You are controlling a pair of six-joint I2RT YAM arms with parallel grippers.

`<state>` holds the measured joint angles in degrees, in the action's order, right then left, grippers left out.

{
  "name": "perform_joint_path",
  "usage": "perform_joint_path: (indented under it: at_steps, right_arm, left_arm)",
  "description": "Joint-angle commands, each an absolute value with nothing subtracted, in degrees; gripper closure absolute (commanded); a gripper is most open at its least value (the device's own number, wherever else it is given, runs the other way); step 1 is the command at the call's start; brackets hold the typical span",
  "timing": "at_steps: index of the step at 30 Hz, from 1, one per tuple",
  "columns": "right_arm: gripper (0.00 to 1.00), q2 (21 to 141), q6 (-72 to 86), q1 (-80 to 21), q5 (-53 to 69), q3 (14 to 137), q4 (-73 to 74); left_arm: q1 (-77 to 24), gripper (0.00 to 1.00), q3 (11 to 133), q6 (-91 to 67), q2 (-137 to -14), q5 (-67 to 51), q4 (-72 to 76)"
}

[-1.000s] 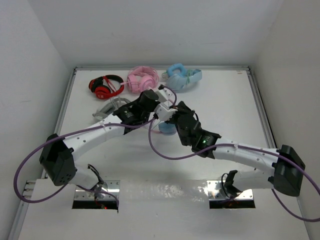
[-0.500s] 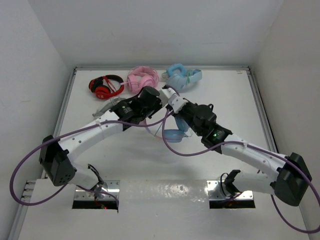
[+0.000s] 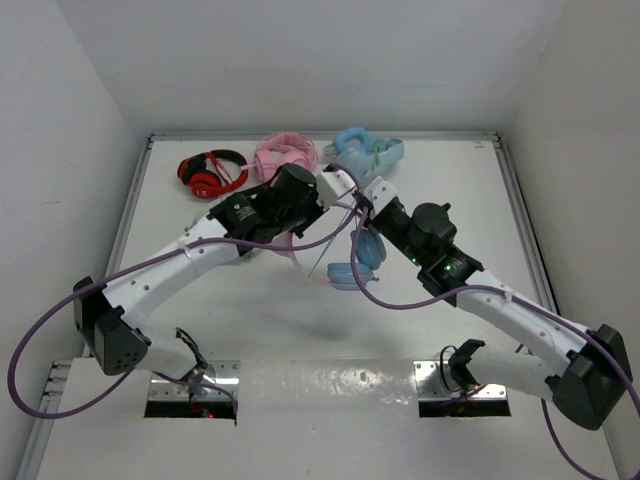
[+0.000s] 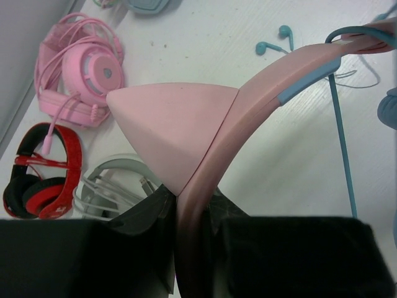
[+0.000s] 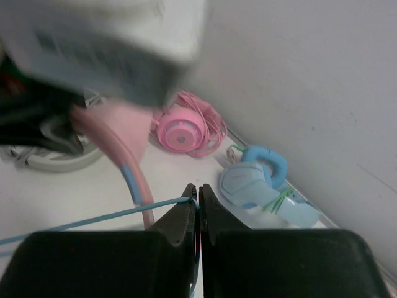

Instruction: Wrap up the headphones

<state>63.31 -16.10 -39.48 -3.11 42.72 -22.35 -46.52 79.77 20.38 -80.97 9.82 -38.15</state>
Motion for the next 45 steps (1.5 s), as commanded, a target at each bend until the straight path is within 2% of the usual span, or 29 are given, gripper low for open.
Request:
perform_joint_path:
  at_steps: [1, 4, 5, 7, 9, 13, 15, 18, 22, 26, 30, 35, 36, 37, 40, 45]
  right_arm:
    - [1.00, 59.77, -13.98, -35.25, -11.51, 41.14, -26.64]
    - [1.00, 59.76, -14.85, -35.33, -11.16, 41.57, -24.79]
    - [0.97, 59.94, -15.03, -35.25, -10.47, 41.75, -23.57]
    - [0.84, 60.12, -14.94, -35.24, -9.58, 41.84, -23.12]
    - [0.79, 60.38, -14.77, -35.25, -8.00, 41.84, -23.03]
    - [0.78, 63.19, -14.94, -35.07, -7.56, 42.89, -22.06]
    - [0.80, 64.07, -14.42, -34.11, -6.86, 42.81, -22.06]
    - [0.99, 64.51, -12.06, -33.14, -5.29, 39.92, -24.07]
    - [1.00, 65.21, -8.44, -32.26, -0.19, 35.25, -30.40]
    - [0.88, 67.50, -7.38, -32.26, 3.95, 32.62, -33.39]
    - [0.69, 68.38, -5.29, -32.17, 9.75, 28.85, -36.64]
    - [0.51, 69.87, -1.15, -32.08, 12.04, 23.04, -45.14]
    - [0.42, 70.40, -0.36, -31.99, 11.78, 22.42, -46.92]
    - [0.39, 71.88, -0.44, -31.82, 11.34, 22.15, -48.33]
    - [0.35, 75.48, 1.93, -31.11, 9.59, 23.55, -50.97]
    - [0.35, 82.78, 4.12, -31.11, 8.45, 24.96, -56.50]
  left_arm:
    - [-48.25, 1.00, 82.71, 20.12, -75.41, 9.14, -44.65]
    - [-48.25, 1.00, 82.44, 21.00, -75.41, 7.92, -45.26]
    - [-48.25, 1.00, 82.44, 21.01, -75.32, 6.26, -45.52]
    - [-48.25, 1.00, 83.05, 20.83, -75.06, 4.14, -45.97]
    - [-48.25, 1.00, 83.75, 21.27, -74.36, 0.54, -46.32]
    - [-48.25, 1.00, 84.02, 21.71, -73.13, -3.69, -46.14]
    - [-48.25, 1.00, 84.46, 20.84, -73.04, -2.91, -45.88]
    - [-48.25, 1.00, 86.04, 19.08, -72.51, -0.62, -45.35]
    - [-48.25, 1.00, 90.68, 17.84, -71.54, 1.23, -44.91]
    - [-48.25, 1.00, 94.74, 16.53, -72.16, 0.97, -46.23]
    - [-48.25, 1.00, 97.72, 14.43, -73.21, 1.93, -46.84]
    - [-48.25, 1.00, 102.39, 11.52, -75.23, 2.90, -47.37]
    - [-48.25, 1.00, 103.52, 11.43, -75.50, 3.07, -47.37]
    - [-48.25, 1.00, 104.06, 11.25, -75.85, 3.42, -47.37]
    - [-48.25, 1.00, 105.37, 10.81, -76.29, 3.17, -47.37]
    - [-48.25, 1.00, 106.52, 9.23, -76.46, 3.16, -46.76]
